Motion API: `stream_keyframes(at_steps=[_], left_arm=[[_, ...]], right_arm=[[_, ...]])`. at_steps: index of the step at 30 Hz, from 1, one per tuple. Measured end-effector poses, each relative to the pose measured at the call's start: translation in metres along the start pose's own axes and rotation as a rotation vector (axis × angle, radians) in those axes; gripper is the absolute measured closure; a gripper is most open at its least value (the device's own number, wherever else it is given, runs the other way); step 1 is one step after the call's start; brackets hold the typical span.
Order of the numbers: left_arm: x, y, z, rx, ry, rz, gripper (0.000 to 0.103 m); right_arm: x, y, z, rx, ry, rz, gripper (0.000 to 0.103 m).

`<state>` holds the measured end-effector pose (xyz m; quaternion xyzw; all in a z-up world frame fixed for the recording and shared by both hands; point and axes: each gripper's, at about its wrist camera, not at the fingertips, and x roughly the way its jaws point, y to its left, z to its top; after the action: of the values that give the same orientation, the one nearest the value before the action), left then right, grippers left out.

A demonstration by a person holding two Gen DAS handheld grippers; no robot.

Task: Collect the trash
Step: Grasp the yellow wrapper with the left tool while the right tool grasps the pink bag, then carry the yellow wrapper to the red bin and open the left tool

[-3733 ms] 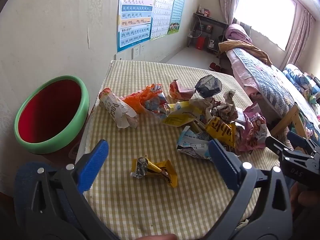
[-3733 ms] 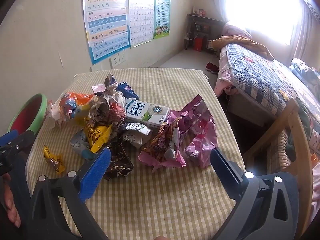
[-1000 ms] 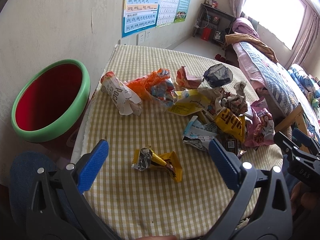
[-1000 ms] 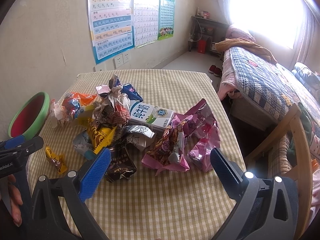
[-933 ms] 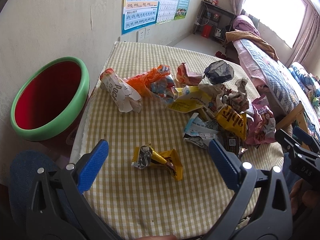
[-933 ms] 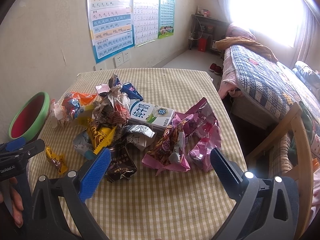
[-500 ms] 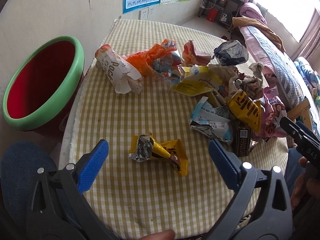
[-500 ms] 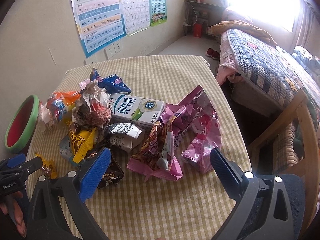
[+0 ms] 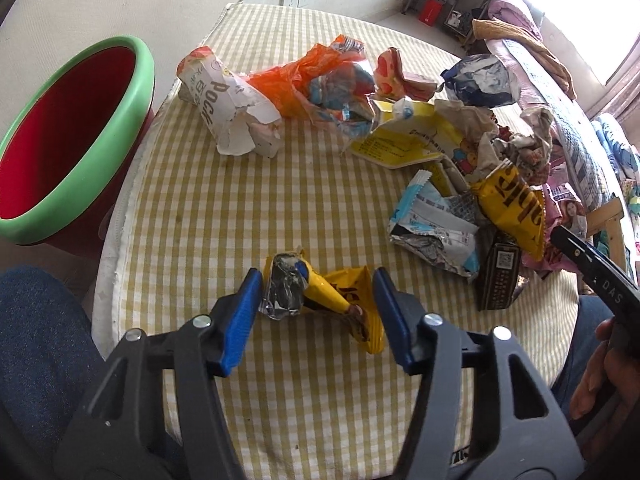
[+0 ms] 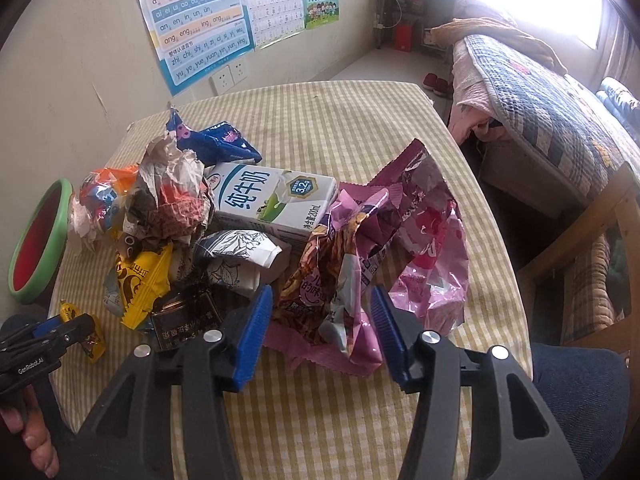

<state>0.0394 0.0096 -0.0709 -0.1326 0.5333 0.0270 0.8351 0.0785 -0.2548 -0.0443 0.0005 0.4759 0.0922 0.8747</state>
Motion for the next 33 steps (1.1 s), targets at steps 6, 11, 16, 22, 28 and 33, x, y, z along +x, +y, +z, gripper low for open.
stream_keyframes(at_steps=[6,11,16,22,28,33], left_arm=[[-0.006,-0.003,-0.003,0.017,-0.010,-0.034,0.076],[-0.012,-0.009,0.001,0.031,-0.032,-0.048,0.081],[-0.027,-0.015,0.001,0.059,-0.095,-0.046,0.081],[-0.045,-0.017,-0.001,0.077,-0.166,-0.050,0.081],[-0.060,-0.014,0.000,0.075,-0.198,-0.052,0.081],[-0.073,-0.002,0.005,0.055,-0.232,-0.037,0.081]], right_arm=[[-0.008,0.001,-0.003,0.000,-0.011,0.007,0.086],[-0.016,0.000,-0.004,0.011,-0.031,0.011,0.086],[-0.037,0.008,-0.001,-0.022,-0.102,0.009,0.086],[-0.060,0.022,0.001,-0.084,-0.183,-0.008,0.086],[-0.071,0.037,0.004,-0.141,-0.224,0.012,0.086],[-0.080,0.057,0.008,-0.190,-0.254,0.050,0.086]])
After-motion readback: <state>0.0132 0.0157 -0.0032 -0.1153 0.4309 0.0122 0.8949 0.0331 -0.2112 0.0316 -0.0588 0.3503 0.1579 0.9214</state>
